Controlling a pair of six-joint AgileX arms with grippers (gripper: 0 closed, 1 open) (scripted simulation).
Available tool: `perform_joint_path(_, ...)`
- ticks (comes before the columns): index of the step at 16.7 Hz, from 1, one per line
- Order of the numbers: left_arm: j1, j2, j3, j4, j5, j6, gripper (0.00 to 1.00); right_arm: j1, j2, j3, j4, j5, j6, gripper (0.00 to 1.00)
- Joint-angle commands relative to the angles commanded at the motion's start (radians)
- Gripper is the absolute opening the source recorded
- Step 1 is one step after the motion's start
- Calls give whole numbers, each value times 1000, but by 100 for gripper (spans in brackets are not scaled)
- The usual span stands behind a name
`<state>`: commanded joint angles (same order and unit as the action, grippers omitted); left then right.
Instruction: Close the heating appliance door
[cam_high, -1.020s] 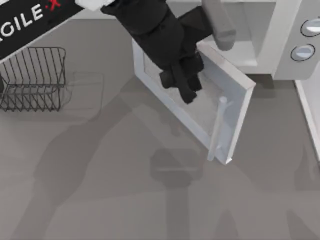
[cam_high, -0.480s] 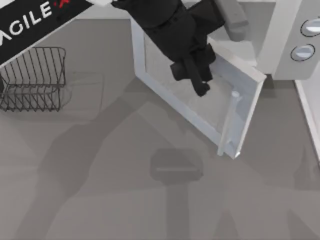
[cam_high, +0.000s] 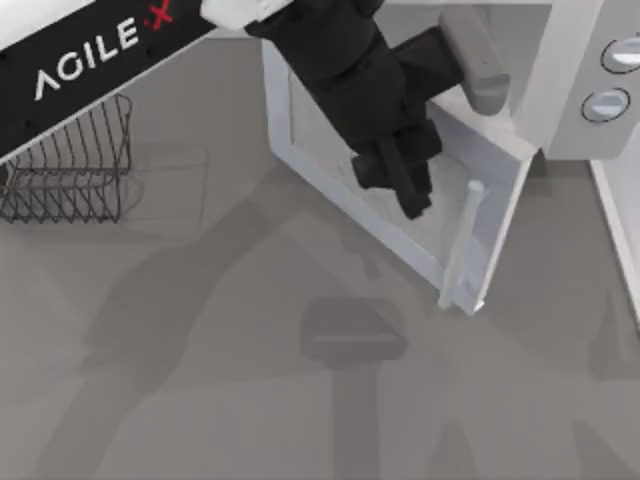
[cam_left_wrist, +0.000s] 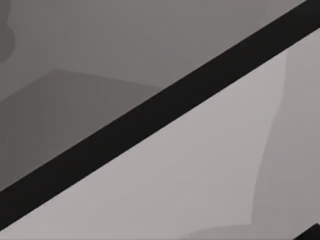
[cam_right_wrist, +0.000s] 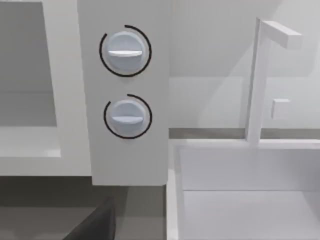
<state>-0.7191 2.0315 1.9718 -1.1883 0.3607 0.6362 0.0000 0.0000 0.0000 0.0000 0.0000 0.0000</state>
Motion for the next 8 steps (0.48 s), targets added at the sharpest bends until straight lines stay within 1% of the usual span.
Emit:
perform_joint_path(3,-15,29,17,-15,-2,-16,0,0,0,0,0,0,0,100)
perform_joint_path(8,-6,18,85,33,-31,-27,0,0,0,0,0,0,0,100)
